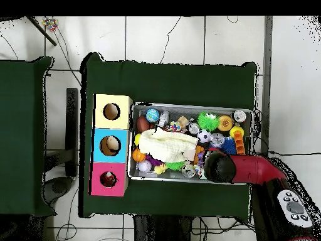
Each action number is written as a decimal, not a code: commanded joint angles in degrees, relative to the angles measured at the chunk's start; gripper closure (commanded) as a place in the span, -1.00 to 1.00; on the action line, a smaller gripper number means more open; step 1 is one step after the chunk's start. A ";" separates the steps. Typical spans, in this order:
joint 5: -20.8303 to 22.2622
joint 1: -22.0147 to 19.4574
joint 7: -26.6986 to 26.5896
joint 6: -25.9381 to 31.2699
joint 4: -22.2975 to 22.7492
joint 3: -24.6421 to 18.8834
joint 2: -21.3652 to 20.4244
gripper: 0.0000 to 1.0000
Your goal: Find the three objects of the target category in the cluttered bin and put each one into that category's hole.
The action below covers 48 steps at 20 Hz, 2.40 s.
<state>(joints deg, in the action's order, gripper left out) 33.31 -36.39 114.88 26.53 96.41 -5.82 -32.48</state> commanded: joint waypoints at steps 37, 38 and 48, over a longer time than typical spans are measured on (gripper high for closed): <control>-31.34 17.70 15.02 -1.50 8.77 -2.91 0.52 1.00; -31.63 17.83 14.66 -1.39 8.21 -2.63 0.93 1.00; -32.03 17.64 10.05 -1.97 8.35 -0.52 0.89 1.00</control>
<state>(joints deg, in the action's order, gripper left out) 4.76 -18.50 114.90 29.06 105.07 -5.13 -33.13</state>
